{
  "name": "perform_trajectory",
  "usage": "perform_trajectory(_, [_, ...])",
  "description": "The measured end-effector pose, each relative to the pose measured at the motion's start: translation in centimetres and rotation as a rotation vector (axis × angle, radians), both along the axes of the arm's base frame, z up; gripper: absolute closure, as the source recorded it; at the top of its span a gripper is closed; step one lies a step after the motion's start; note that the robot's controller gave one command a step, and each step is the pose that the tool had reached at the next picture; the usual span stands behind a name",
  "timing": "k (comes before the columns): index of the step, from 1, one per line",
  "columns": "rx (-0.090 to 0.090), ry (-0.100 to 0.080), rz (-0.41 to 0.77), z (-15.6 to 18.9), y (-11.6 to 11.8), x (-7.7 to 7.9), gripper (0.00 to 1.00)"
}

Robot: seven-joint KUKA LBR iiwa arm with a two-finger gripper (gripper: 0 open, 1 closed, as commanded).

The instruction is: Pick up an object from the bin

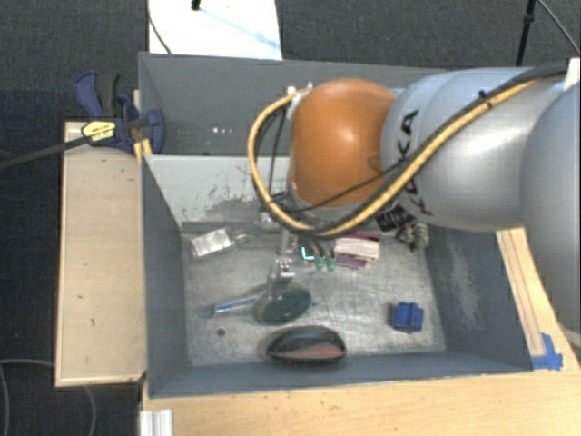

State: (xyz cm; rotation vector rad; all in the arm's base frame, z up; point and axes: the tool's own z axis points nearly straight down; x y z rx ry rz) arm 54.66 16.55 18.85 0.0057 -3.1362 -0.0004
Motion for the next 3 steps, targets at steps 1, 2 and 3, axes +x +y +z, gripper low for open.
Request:
perform_trajectory(1, [0.003,-0.011,0.302,-11.8,-3.3,-1.5,0.00])
perform_trajectory(2, [0.004,-0.018,0.296,-11.4,-3.1,-1.2,1.00])
perform_trajectory(3, [0.001,-0.017,0.450,3.6,-3.5,1.6,1.00])
